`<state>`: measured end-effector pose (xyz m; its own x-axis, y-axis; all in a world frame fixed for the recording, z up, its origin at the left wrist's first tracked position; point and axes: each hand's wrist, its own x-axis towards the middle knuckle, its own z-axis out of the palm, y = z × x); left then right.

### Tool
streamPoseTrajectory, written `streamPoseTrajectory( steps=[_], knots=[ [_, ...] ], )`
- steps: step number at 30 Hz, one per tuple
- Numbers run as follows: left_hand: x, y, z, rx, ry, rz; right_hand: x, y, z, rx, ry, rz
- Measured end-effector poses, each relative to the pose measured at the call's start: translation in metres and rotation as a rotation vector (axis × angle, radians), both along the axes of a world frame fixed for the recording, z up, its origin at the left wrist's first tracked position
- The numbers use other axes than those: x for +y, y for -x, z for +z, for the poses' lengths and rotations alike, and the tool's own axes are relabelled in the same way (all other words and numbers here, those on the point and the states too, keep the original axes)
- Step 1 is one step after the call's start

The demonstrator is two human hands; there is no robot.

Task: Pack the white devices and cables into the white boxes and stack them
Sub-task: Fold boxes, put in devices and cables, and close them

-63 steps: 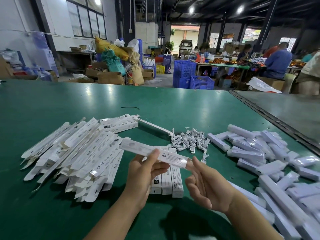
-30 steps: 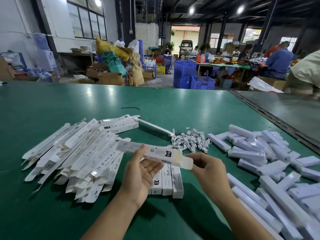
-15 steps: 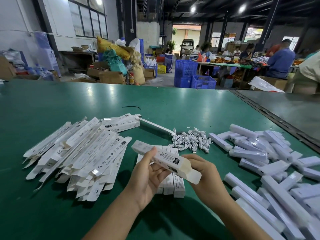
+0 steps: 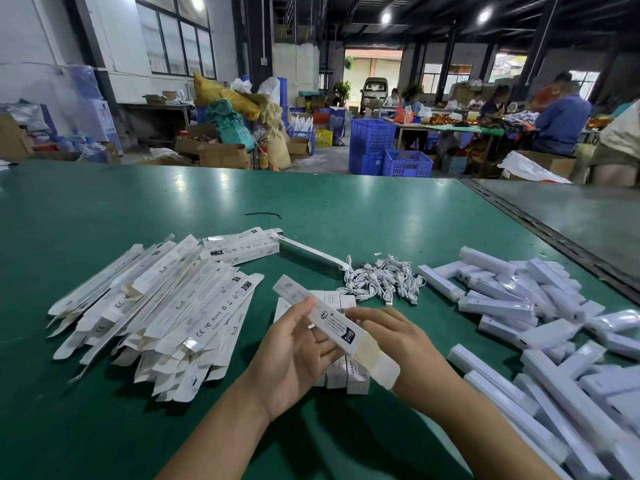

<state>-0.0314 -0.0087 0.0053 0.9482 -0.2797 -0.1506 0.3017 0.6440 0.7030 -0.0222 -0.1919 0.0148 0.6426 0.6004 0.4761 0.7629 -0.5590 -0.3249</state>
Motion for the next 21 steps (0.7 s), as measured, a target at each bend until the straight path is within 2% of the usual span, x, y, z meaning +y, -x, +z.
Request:
streamPoseTrajectory(
  steps=[4, 9, 11, 16, 21],
  knots=[
    [-0.001, -0.001, 0.001, 0.002, 0.006, -0.016, 0.001, -0.002, 0.001, -0.090, 0.103, 0.005],
    [-0.003, 0.000, -0.001, 0.038, -0.077, -0.066, 0.009, -0.004, 0.003, -0.248, 0.300, 0.131],
    [-0.003, -0.001, -0.002, 0.045, -0.071, -0.051, 0.010, -0.005, 0.001, -0.253, 0.234, 0.154],
    [-0.001, -0.003, 0.000, 0.071, 0.017, -0.001, 0.003, -0.005, -0.008, -0.019, 0.028, 0.026],
    [0.000, -0.003, 0.000, 0.054, 0.054, 0.033, 0.003, -0.005, -0.006, -0.027, -0.177, -0.027]
  ],
)
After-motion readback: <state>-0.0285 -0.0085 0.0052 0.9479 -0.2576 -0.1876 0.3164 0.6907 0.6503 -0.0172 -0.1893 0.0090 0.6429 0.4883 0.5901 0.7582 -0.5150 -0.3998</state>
